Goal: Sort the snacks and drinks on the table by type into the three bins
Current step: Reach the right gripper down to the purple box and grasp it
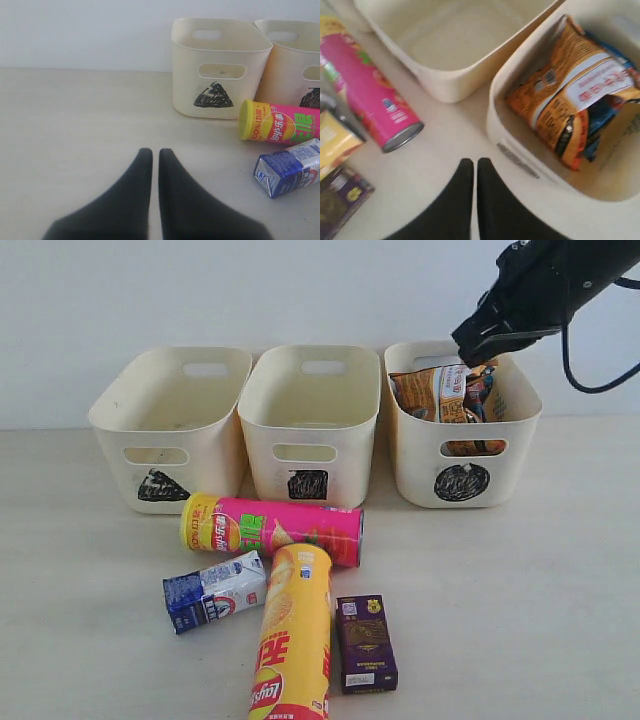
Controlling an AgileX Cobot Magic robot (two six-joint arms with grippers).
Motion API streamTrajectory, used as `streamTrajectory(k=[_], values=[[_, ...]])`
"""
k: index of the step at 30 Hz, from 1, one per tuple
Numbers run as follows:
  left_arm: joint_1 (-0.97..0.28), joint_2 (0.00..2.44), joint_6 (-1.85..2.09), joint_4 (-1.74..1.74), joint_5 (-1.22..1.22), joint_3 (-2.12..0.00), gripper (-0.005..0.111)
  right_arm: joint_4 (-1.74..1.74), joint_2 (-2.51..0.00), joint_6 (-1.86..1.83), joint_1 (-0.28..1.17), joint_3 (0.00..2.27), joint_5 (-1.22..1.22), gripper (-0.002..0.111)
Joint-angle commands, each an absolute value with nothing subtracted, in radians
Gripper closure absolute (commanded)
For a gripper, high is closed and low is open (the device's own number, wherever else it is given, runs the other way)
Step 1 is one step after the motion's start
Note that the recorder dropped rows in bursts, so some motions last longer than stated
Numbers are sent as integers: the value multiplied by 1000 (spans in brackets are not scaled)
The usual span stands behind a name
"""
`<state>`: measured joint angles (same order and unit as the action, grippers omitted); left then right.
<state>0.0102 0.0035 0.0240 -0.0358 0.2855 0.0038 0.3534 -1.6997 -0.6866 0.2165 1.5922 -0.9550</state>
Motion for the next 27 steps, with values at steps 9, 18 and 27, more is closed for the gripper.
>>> streamTrajectory(k=[9, 18, 27], values=[[15, 0, 19, -37, 279, 0, 103, 375, -1627, -630, 344, 1361, -1076, 109], [15, 0, 19, -37, 278, 0, 103, 268, -1627, -429, 516, 1235, -1002, 109], [15, 0, 19, -37, 278, 0, 103, 151, -1637, -201, 651, 1197, -1013, 100]])
